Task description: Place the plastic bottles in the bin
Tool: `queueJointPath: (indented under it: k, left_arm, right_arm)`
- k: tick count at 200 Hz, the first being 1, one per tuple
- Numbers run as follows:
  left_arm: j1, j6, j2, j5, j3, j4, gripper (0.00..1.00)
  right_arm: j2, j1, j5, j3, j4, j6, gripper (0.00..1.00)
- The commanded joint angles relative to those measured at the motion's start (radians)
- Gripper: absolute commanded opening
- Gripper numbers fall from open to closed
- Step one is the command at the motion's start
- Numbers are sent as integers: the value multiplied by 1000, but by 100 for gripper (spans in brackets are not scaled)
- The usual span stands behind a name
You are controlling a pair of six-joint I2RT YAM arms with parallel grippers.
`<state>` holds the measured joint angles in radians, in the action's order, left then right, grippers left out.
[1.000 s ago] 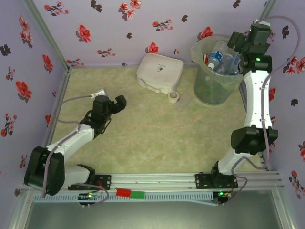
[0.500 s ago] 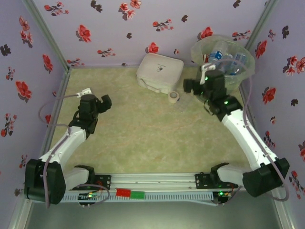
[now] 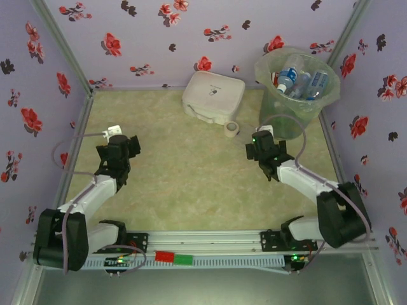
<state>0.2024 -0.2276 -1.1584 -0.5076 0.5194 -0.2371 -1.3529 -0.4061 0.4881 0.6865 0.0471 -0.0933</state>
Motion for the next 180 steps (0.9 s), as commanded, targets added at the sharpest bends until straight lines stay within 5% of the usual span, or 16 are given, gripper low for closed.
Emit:
queueJointPath:
  k: [1,35,57,81,102,119,134,147,180]
  left_arm:
    - [-15,89,-49,-75,-39,-141,100]
    - [-17,188,-162,-75,-76,-321,100]
    - [-19,293,-262,-67,-155,-639,100]
    - [-47,306,-362,41,-187,-816,100]
    - [-64,287,-340,113,-213,-807,100]
    - [-78,269,-348,127,-254,-869,100]
    - [-103,267,-439,157,-249,-970,100]
    - [-105,244,-383,167,-226,-805,100]
    - [-101,260,-412,144,-227,-866,100]
  right_arm:
    - [-56,49,85,1,-199,111,100]
    - [-127,182,-29,-58,-328,73,100]
    - [-132,234,-77,-107,-481,101,100]
    - [-170,308,-147,-178,-687,50,99]
    - [-171,385,-302,-232,-779,-2,99]
    - [-234,394,-273,-321,-1025,-15,100]
    - [-192,395,-248,-301,-905,-33,100]
    - [-219,394,-243,-319,-990,-26,100]
    - [-209,383,-217,-316,-973,-14,100]
